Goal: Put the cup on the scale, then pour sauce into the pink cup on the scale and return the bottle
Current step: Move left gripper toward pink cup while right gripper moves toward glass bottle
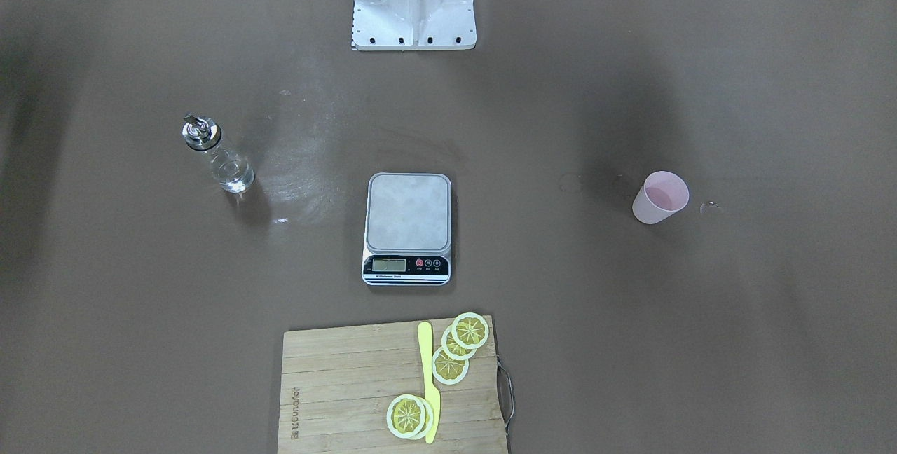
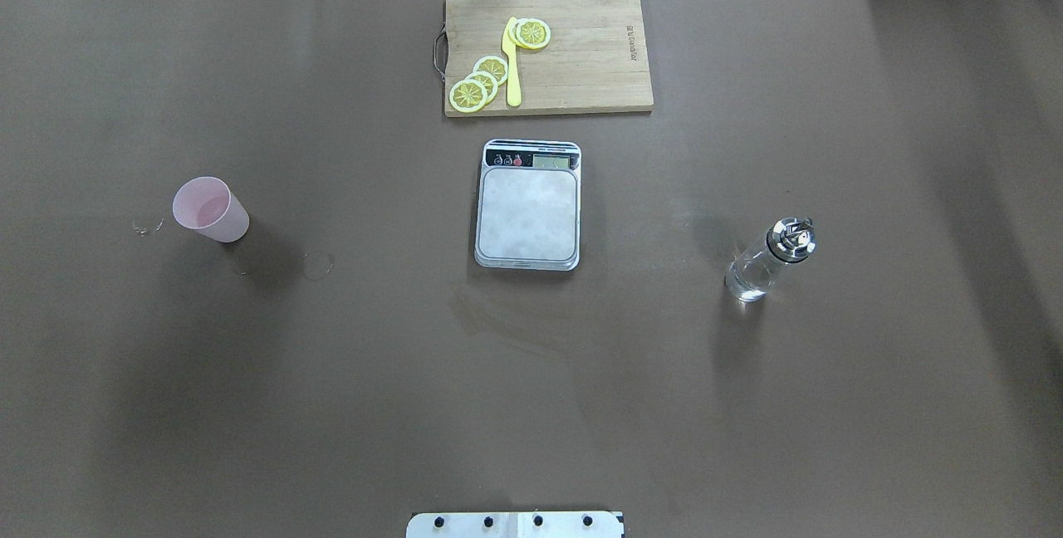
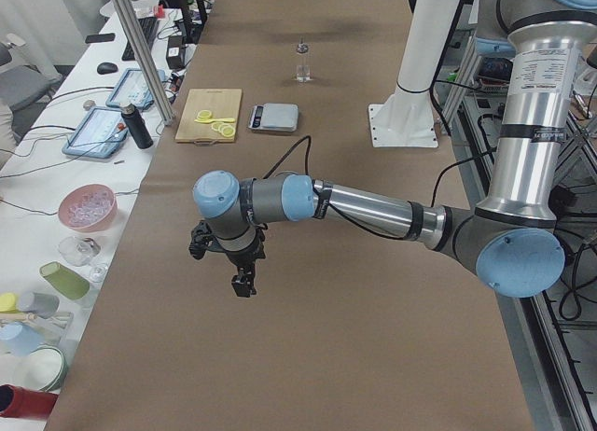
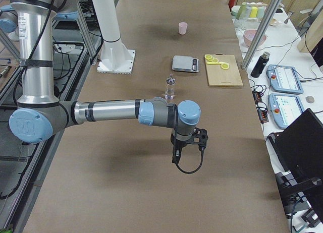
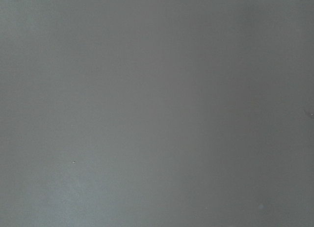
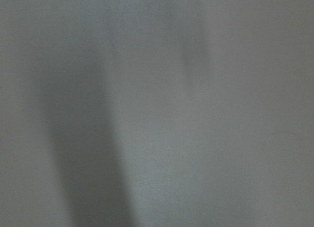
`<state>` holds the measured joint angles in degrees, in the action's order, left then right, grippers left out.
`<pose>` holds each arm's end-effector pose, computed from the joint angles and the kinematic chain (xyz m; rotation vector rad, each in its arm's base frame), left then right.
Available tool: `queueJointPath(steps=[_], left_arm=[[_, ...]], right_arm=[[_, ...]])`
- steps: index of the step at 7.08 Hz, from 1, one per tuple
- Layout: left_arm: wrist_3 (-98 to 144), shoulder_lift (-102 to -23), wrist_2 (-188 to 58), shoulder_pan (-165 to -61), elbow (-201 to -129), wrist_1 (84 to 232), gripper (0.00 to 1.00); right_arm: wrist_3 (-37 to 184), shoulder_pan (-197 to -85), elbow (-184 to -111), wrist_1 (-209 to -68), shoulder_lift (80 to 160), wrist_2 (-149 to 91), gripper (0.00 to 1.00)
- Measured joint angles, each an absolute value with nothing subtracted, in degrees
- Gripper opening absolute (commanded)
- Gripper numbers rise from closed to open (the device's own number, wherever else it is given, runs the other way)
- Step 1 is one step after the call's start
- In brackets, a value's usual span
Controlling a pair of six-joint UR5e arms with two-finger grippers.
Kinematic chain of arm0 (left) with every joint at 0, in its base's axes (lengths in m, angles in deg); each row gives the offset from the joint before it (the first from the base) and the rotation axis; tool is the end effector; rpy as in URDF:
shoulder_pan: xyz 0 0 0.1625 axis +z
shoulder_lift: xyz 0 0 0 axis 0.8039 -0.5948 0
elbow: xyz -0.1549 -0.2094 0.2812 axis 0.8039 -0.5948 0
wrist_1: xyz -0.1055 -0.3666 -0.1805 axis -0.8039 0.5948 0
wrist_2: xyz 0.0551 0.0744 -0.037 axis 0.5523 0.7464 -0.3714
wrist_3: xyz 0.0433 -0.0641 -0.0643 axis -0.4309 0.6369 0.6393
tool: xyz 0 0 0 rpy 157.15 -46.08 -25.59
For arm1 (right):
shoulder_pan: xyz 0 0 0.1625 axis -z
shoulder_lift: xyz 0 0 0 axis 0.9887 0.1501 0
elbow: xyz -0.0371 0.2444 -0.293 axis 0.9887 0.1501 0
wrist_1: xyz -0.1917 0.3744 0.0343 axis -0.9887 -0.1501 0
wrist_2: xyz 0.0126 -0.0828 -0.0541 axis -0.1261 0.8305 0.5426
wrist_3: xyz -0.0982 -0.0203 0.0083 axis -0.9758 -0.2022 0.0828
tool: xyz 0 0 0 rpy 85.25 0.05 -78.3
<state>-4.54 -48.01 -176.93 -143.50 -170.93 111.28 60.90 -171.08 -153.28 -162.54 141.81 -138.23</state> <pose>-0.0642 -0.5148 0.5462 -0.0467 0.7675 0.1614 0.0628 -0.4793 0.5806 -0.0922 -0.7402 0.0845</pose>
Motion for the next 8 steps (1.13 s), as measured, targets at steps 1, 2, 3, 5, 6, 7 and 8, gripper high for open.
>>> queueJointPath(steps=[1, 2, 3, 5, 6, 7, 8], left_arm=[[-4.49, -47.97, -176.93, -143.53, -170.97, 111.24, 1.0], [-4.37, -47.81, -176.97, -143.54, -170.95, 111.26, 1.0], [-4.2, -47.64, -177.07, -143.53, -170.94, 111.35, 1.0], [-2.98, -48.48, -177.2, -143.35, -171.41, 111.37, 1.0], [0.25, -49.91, -177.47, -142.91, -171.83, 111.48, 1.0], [4.51, -51.51, -177.92, -141.7, -172.6, 111.58, 1.0], [8.71, -52.7, -178.17, -139.51, -173.61, 111.72, 1.0]], right_arm=[[60.83, -171.51, -153.79, -162.49, 142.04, -137.82, 1.0], [61.21, -171.68, -154.5, -162.56, 142.62, -136.88, 1.0], [61.67, -171.7, -155.04, -162.7, 143.32, -136.21, 1.0], [63.13, -171.67, -155.27, -162.56, 143.64, -135.69, 1.0], [65.75, -171.64, -156.61, -162.53, 143.54, -136.16, 1.0], [69.35, -171.58, -159.8, -162.62, 143.66, -137.45, 1.0], [75.12, -170.9, -164.52, -162.83, 144.11, -138.68, 1.0]])
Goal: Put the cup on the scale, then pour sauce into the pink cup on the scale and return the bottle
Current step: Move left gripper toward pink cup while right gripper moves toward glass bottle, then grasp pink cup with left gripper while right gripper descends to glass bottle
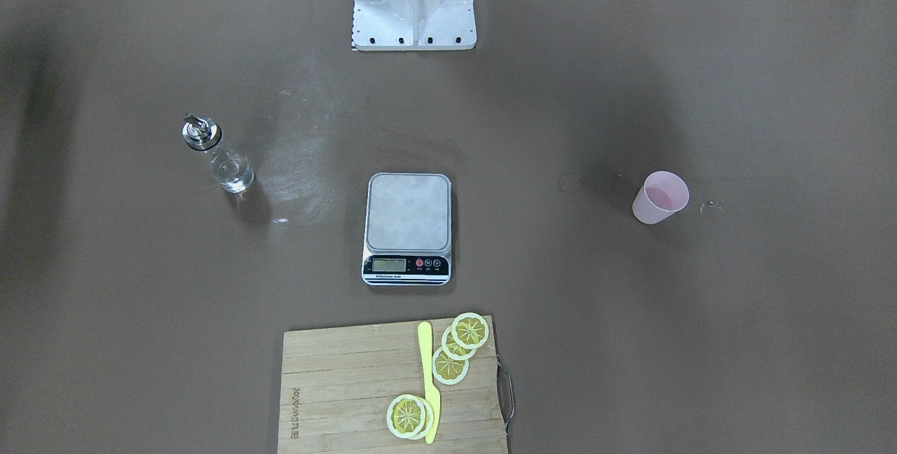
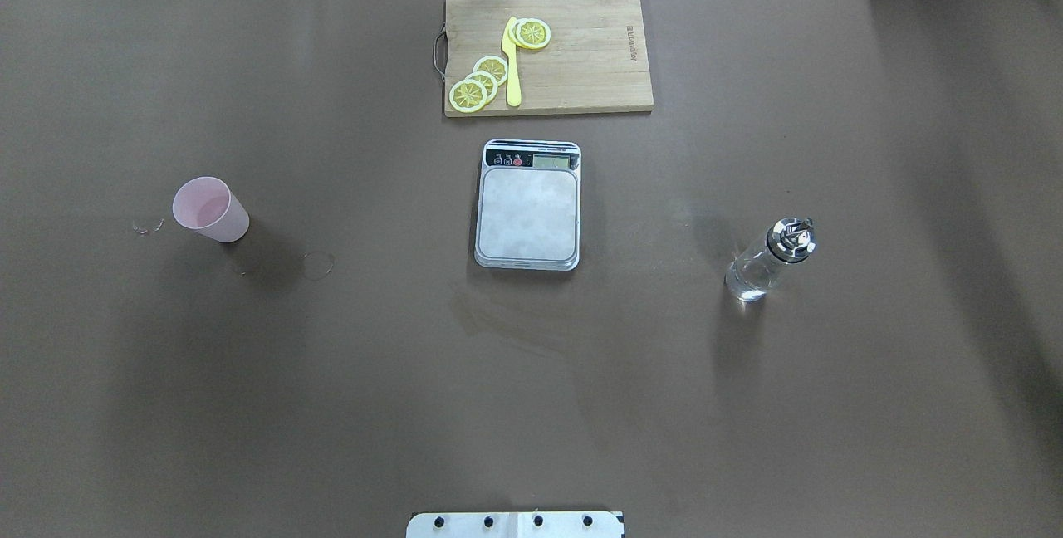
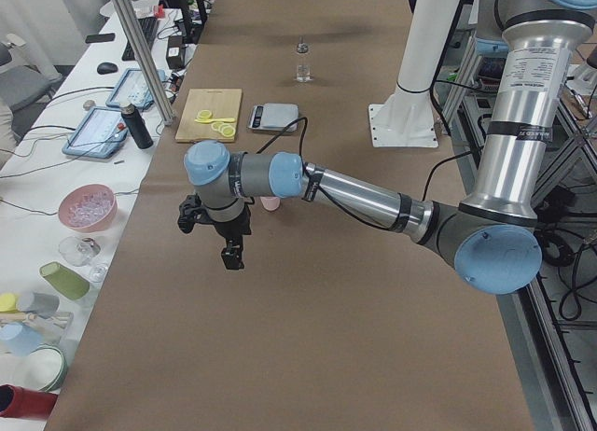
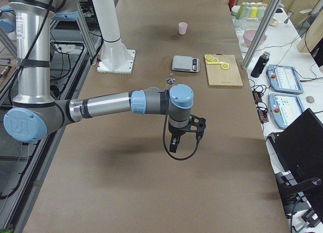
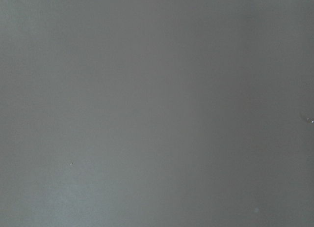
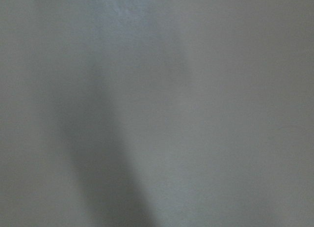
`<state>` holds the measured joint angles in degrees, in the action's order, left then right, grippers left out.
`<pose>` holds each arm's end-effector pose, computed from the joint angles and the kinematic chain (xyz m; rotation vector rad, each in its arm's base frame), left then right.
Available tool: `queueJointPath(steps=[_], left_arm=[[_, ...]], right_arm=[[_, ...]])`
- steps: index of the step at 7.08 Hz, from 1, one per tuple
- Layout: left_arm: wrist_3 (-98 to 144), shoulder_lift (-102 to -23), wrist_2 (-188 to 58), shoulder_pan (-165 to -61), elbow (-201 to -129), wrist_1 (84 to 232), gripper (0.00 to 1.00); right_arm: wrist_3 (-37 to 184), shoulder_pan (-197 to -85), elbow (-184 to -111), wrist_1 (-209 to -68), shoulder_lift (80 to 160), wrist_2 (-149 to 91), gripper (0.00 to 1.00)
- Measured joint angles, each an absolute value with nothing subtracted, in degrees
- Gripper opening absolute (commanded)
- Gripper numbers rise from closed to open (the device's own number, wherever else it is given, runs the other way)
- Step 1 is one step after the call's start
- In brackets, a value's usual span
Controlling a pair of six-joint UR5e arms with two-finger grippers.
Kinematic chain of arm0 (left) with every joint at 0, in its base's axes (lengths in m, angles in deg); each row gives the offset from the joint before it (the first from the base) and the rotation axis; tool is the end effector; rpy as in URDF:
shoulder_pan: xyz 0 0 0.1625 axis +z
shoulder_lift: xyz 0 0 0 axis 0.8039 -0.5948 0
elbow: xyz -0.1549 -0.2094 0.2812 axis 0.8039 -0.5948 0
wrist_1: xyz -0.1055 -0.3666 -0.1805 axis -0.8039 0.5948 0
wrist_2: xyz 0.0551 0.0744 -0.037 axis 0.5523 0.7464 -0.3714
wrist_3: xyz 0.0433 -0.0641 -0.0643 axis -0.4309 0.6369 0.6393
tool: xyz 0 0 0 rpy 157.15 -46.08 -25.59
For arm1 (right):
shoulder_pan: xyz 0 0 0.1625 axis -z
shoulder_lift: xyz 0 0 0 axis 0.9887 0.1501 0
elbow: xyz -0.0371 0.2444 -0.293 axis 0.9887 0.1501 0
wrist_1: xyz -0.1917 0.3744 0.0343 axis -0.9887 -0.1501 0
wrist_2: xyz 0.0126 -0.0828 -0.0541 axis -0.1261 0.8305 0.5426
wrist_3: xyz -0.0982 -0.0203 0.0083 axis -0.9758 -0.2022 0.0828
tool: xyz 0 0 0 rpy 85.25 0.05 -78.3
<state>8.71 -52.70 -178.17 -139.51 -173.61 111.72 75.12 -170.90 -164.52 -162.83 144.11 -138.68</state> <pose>-0.0247 -0.5458 0.4782 -0.0322 0.7790 0.0593 0.0608 -0.4632 0.5029 -0.0435 -0.7556 0.2613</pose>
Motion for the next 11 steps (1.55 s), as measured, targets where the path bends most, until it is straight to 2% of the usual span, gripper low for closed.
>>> queueJointPath(steps=[2, 5, 8, 11], left_arm=[[21.06, -55.74, -178.26, -133.09, -174.47, 113.36, 1.0], [36.08, -57.23, -178.31, -124.76, -174.33, 120.6, 0.99], [47.43, -57.33, -178.02, -117.42, -173.73, 127.66, 0.97], [56.09, -58.34, -176.66, -111.97, -170.63, 134.79, 0.87]], right_arm=[[89.8, -165.11, -172.97, -162.61, 143.82, -139.02, 1.0], [112.72, -149.73, -178.55, -156.61, 138.24, -130.15, 1.0], [129.76, -134.77, -187.8, -152.87, 137.35, -117.44, 1.0], [140.76, -116.35, -197.32, -157.89, 137.59, -103.27, 1.0]])
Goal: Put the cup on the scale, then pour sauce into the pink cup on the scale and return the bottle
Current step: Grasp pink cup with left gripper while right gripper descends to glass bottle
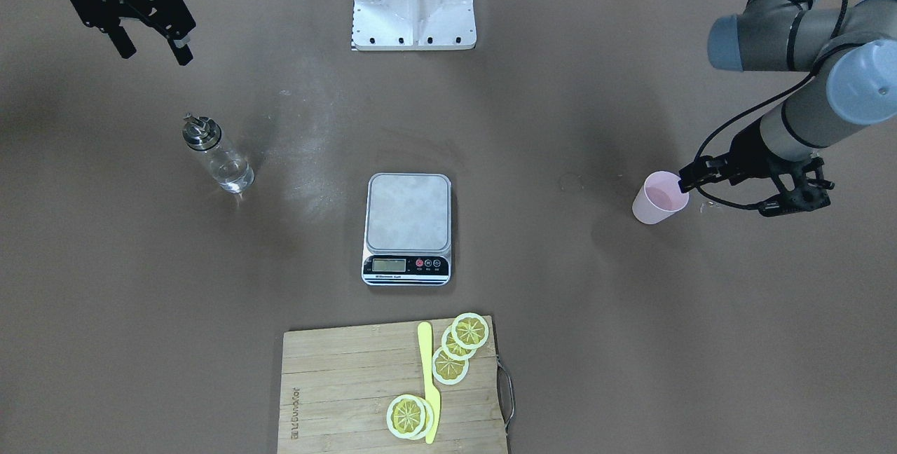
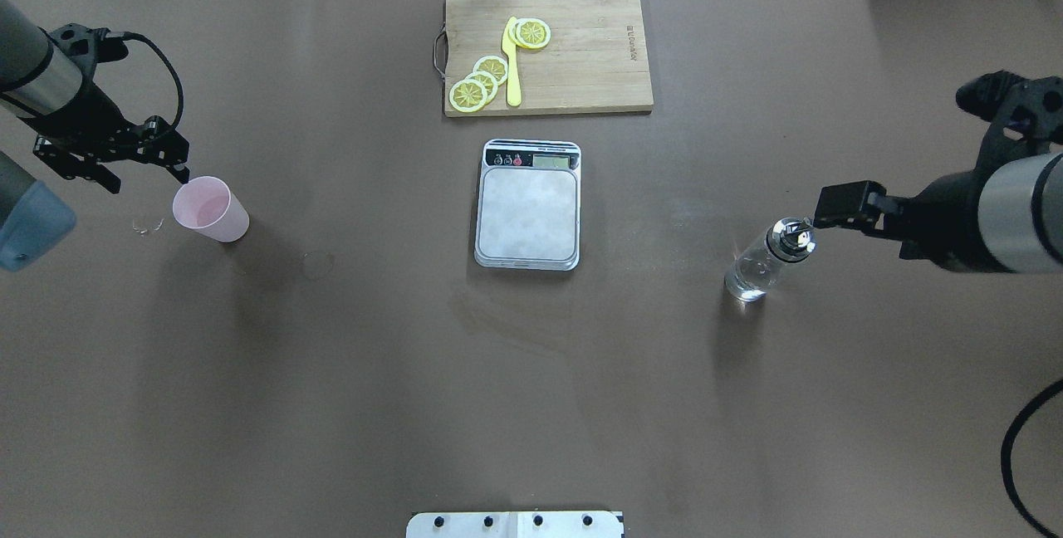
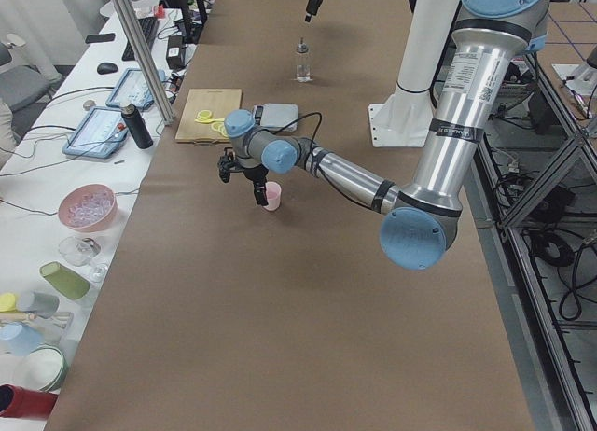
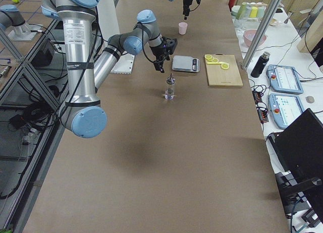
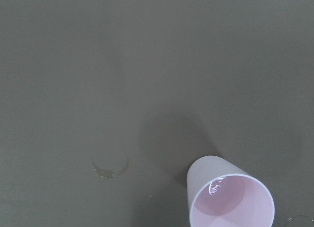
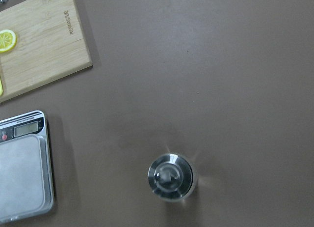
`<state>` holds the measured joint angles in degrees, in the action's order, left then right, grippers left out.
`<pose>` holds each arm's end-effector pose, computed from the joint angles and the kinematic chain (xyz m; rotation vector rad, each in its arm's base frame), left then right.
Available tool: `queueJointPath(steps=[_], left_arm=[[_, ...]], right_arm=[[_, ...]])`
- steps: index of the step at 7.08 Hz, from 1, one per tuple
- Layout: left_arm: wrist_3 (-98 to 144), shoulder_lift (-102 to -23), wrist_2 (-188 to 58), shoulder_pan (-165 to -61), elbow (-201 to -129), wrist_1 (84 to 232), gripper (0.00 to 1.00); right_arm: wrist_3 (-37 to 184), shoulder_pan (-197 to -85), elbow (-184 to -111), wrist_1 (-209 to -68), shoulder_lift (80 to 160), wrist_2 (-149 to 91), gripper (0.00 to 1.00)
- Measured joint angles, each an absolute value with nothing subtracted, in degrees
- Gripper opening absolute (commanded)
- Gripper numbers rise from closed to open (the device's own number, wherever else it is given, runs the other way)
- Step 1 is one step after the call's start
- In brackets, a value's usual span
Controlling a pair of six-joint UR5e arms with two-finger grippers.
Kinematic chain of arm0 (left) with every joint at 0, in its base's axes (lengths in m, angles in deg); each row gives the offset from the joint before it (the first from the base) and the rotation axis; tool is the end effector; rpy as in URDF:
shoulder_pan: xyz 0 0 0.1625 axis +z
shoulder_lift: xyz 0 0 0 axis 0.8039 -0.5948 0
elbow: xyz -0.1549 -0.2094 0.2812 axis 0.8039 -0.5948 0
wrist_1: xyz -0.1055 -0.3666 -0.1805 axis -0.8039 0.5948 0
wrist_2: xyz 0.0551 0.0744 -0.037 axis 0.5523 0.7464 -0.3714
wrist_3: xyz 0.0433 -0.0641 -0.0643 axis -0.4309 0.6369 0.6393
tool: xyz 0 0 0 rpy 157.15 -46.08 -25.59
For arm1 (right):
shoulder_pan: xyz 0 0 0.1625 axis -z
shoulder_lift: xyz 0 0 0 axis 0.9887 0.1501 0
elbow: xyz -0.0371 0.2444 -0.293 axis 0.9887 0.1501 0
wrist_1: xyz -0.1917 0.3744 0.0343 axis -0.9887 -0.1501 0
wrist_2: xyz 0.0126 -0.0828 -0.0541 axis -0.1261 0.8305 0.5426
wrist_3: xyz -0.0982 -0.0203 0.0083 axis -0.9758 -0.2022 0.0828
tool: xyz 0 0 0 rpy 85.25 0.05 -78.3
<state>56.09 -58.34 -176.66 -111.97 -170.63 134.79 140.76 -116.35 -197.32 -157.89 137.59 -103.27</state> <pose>0.2562 -0.5409 0.4039 -0.1448 0.8405 -0.0973 -0.2479 -0.3198 0.2085 0.1856 -0.8491 0.4121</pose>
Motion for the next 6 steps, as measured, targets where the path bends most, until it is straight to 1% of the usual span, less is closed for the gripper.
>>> queueJointPath(steps=[1, 2, 4, 6], left_arm=[[57.13, -58.86, -176.35, -111.32, -169.93, 135.53, 0.76], [57.76, -59.06, -176.09, -110.86, -169.65, 135.81, 0.7], [58.49, -59.12, -175.6, -110.29, -169.55, 136.07, 0.7], [58.3, -58.56, -174.44, -109.9, -169.31, 138.34, 0.7]], right_arm=[[144.56, -106.48, -199.57, -161.85, 137.63, -92.41, 1.0], [147.58, -98.53, -200.42, -165.33, 137.75, -82.97, 1.0], [152.05, -88.45, -199.7, -169.83, 140.27, -70.77, 1.0], [158.3, -82.71, -194.41, -170.18, 142.85, -61.07, 0.99]])
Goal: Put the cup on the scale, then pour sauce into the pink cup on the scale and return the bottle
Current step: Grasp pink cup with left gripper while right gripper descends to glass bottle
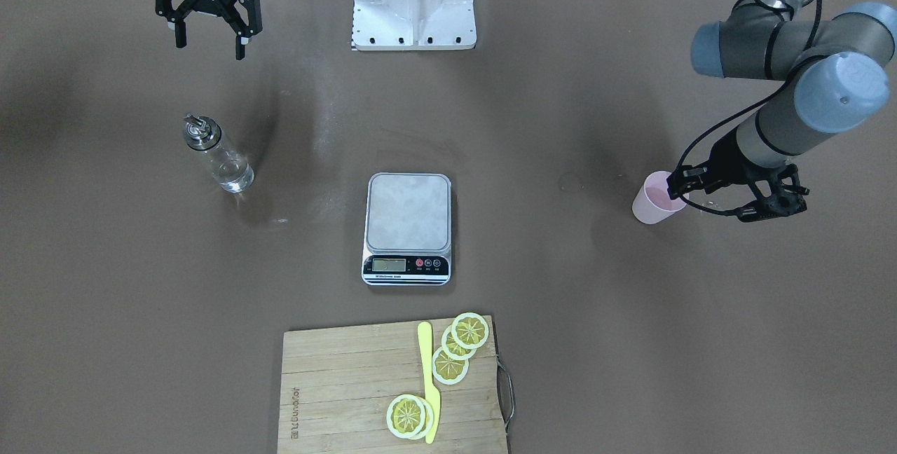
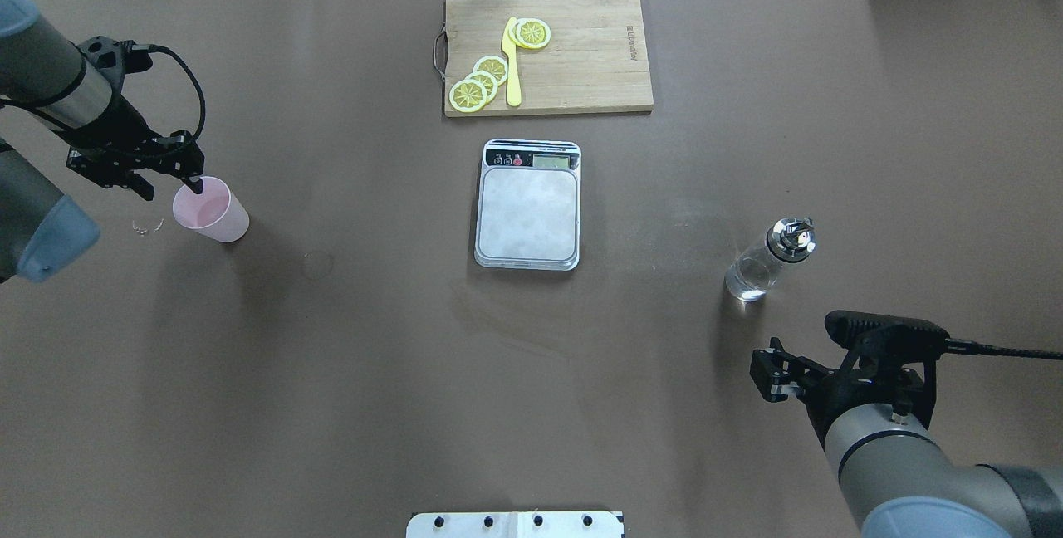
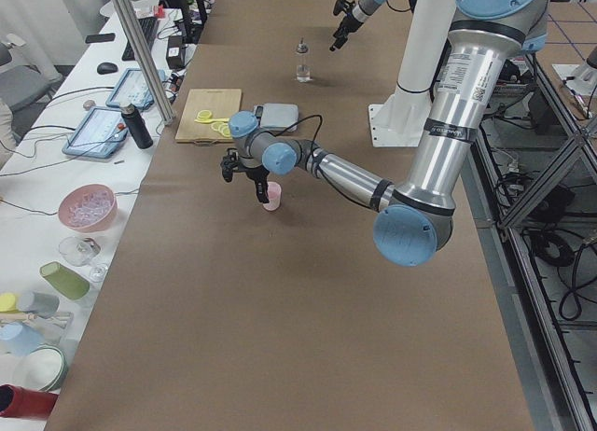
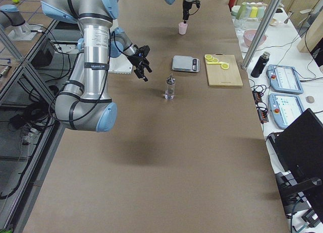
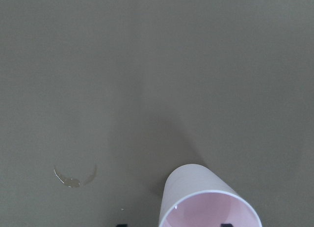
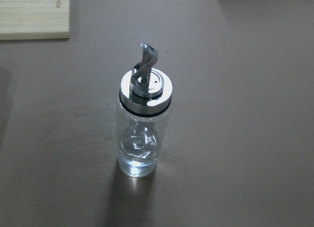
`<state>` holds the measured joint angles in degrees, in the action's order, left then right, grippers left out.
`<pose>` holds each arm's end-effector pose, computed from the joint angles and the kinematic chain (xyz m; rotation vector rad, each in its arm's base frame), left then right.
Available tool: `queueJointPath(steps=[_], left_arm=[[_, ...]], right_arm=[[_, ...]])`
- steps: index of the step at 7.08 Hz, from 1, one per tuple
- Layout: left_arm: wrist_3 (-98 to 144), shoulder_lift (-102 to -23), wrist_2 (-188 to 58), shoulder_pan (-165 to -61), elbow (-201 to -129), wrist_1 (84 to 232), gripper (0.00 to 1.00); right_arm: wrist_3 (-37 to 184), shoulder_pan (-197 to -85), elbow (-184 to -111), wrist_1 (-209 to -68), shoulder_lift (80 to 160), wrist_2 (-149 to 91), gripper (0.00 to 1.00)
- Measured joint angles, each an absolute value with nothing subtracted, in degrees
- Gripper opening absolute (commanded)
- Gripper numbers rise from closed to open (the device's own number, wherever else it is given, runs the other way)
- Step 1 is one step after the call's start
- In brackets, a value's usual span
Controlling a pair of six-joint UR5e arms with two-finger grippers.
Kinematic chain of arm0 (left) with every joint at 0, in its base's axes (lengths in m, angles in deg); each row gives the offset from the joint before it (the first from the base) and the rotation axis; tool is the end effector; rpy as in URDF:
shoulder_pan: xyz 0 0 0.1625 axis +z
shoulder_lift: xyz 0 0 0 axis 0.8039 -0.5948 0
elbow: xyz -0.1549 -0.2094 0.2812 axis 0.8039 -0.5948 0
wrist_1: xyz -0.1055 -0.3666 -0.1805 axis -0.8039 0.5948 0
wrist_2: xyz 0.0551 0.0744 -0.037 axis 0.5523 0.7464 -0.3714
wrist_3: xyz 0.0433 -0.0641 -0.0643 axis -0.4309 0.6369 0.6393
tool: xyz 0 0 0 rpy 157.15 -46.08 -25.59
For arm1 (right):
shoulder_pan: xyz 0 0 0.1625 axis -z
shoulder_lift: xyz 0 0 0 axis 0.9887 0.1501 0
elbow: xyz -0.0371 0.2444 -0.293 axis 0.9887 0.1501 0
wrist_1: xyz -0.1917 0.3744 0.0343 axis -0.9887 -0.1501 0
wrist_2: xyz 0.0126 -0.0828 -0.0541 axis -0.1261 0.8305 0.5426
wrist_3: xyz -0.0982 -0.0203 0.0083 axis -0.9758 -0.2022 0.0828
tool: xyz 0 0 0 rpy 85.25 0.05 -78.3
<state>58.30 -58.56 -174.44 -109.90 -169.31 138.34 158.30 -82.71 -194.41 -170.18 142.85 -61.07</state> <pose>0.2767 -0.5382 0.4077 -0.1171 0.8328 -0.0934 -0.3774 -0.1993 0.2794 0.5498 -0.5341 0.3589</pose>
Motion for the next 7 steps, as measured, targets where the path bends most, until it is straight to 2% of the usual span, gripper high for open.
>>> queueJointPath(steps=[3, 5, 7], left_arm=[[58.1, -56.71, -174.15, -109.09, -168.82, 143.77, 0.67], [58.12, -56.39, -174.14, -108.3, -168.85, 144.35, 0.53], [58.16, -56.35, -174.18, -107.58, -168.79, 144.47, 0.29]], right_arm=[[160.8, -80.46, -185.87, -161.6, 145.63, -53.69, 0.98], [157.53, -80.42, -182.39, -154.94, 146.81, -53.91, 0.98], [157.15, -80.89, -182.25, -153.77, 146.89, -50.88, 0.99]])
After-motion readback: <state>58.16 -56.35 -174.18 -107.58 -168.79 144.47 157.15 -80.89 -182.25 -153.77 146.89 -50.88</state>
